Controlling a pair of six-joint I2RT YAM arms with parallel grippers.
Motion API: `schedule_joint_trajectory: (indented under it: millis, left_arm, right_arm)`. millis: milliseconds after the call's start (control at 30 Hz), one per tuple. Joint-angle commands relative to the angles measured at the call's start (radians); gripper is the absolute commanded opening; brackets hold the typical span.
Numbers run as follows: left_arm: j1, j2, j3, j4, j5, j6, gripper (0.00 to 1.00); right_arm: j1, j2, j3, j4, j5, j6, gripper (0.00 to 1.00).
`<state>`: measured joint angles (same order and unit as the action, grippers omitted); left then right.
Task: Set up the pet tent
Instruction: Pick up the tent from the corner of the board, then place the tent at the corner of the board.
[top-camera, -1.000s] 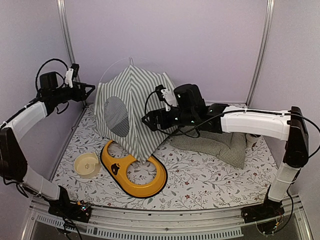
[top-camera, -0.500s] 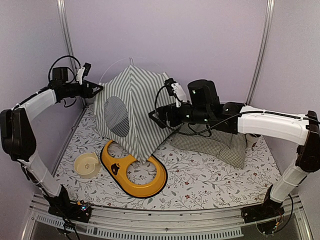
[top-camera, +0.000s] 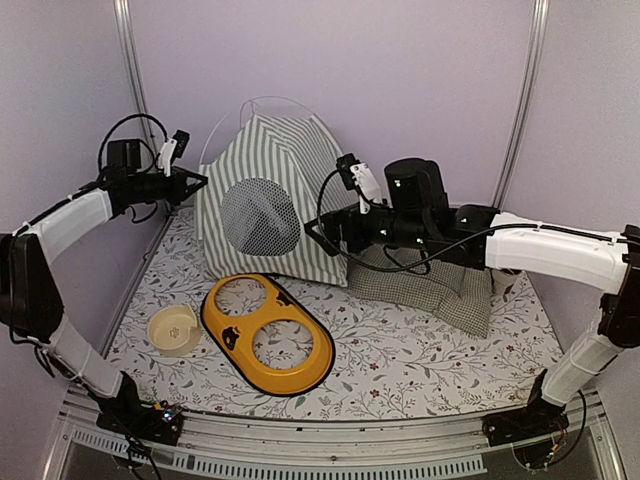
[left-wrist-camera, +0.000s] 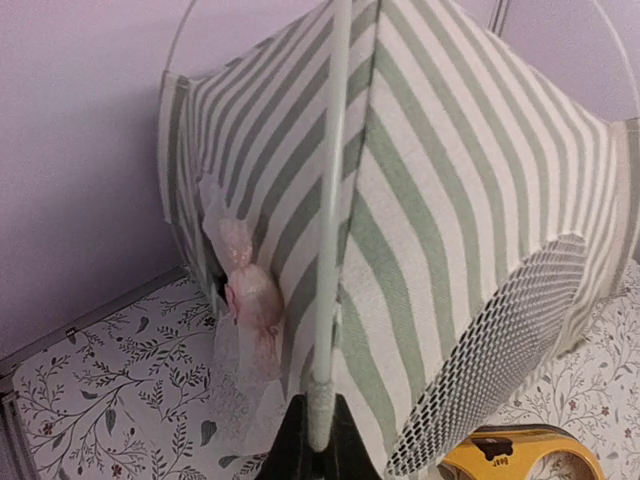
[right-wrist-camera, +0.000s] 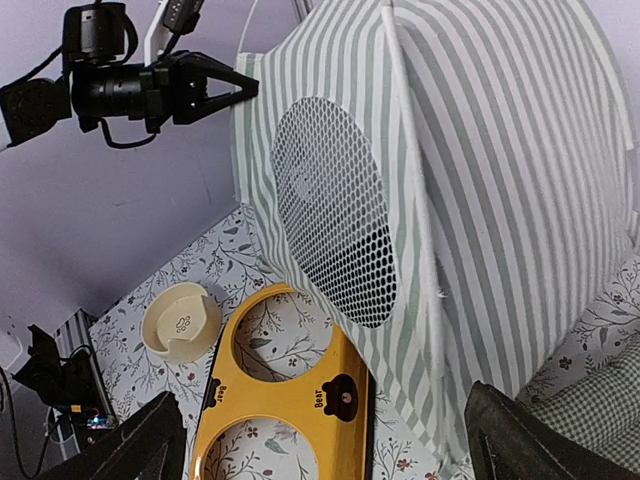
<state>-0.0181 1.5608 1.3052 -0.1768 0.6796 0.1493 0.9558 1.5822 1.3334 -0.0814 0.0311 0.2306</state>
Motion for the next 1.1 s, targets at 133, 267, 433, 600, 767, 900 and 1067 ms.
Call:
schedule_joint_trajectory:
  millis: [133,267,433,600,767,900,1067]
  left_arm:
    - [-0.104,-0.317,-0.113,0.109,-0.209,-0.150,0.00]
    - [-0.245,-0.476,-0.188,0.184,-0.504,-0.281,0.00]
    - [-0.455,-0.543,-0.241,0.237,-0.905,-0.433,0.00]
    - [-0.637,-0.436,-0.220,0.349,-1.241,-0.522,0.00]
    - [-0.803,-0.207,-0.035,0.379,-1.666,-0.524,0.00]
    - [-0.855,-0.084,0.073,0.379,-1.838,-0.516,0.00]
    - [-0.890,-0.010,0.144,0.403,-2.018,-0.414,0.00]
  right_arm:
    - [-0.004,-0.065,0.006,0.010,0.040,-0.034,0.99]
    - [-0.015,-0.085,0.016,0.008,0.048,-0.038,0.99]
    - [-0.024,-0.086,0.039,-0.004,0.044,-0.041,0.99]
    - [-0.026,-0.084,0.054,-0.010,0.042,-0.043,0.99]
    - [-0.030,-0.094,0.047,-0.024,0.049,-0.035,0.99]
    - [-0.035,-0.117,0.020,-0.030,0.054,-0.028,0.99]
    - [-0.041,-0.126,0.006,-0.033,0.047,-0.031,0.99]
